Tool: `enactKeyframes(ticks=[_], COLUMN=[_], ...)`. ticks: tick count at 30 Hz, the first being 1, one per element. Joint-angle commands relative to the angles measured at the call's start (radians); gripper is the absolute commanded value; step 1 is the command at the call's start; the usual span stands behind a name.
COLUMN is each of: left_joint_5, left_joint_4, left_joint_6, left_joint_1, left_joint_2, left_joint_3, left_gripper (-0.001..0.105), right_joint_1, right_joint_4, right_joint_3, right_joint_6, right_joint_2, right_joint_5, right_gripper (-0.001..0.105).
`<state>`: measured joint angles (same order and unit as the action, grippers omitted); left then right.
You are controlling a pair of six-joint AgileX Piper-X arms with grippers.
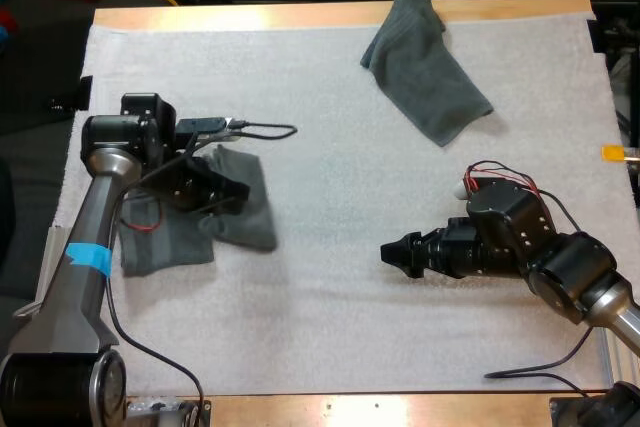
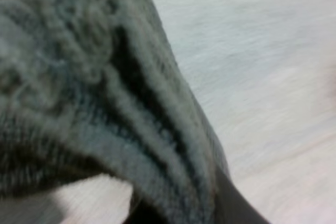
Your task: Pick towel from pile, fold and stack
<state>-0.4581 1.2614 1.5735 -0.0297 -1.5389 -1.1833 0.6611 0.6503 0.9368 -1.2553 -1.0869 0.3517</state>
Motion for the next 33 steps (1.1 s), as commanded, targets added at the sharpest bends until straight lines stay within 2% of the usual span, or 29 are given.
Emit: enactKeyframes(ticks=[1, 5, 10, 17, 33], left_joint_5=[0.042, 0.083, 0.199, 0.25, 0.251], left_joint_4=[0.017, 0.023, 0.024, 0.03, 0.03], left_joint_6=[-0.016, -0.026, -0.031, -0.038, -0.027], left_joint_1=[-0.009, -0.028, -0.032, -0.036, -0.179], left_joint_2=[0.008, 0.008, 0.008, 0.008, 0.068], left_joint_3=[-0.004, -0.004, -0.004, -0.004, -0.004], left_gripper=[0.0, 0.0, 0.0, 0.0, 0.0], right_joint_1=[0.002, 0.002, 0.002, 0.002, 0.002], right_joint_4=[0.004, 0.004, 0.004, 0.004, 0.004], right_joint_3=[0.006, 0.006, 0.006, 0.006, 0.006], right_joint_6=[0.003, 0.003, 0.003, 0.003, 0.003], right_joint_2=[0.004, 0.004, 0.004, 0.004, 0.004], right_joint_5=[0.013, 0.019, 0.019, 0.019, 0.019], right_gripper=[0.078, 0.078, 0.078, 0.078, 0.078])
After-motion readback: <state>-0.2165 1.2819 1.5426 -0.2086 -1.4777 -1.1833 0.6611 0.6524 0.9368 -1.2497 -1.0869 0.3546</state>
